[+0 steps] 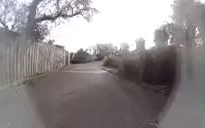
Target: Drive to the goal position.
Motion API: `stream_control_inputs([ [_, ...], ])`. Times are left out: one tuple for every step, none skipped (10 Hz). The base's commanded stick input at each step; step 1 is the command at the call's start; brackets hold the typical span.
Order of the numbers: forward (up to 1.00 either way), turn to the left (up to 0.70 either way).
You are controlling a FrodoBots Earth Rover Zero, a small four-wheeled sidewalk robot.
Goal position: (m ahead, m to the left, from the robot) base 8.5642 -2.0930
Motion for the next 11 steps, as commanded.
stream_control_inputs([
  [0.7, 0.0],
  [0.7, 0.0],
  [0.7, 0.0],
  [0.7, 0.0],
  [0.7, 0.0],
  [0.7, 0.0],
  [0.7, 0.0],
  [0.7, 0.0],
  [0.7, 0.0],
  [0.7, 0.0],
  [0.7, 0.0],
])
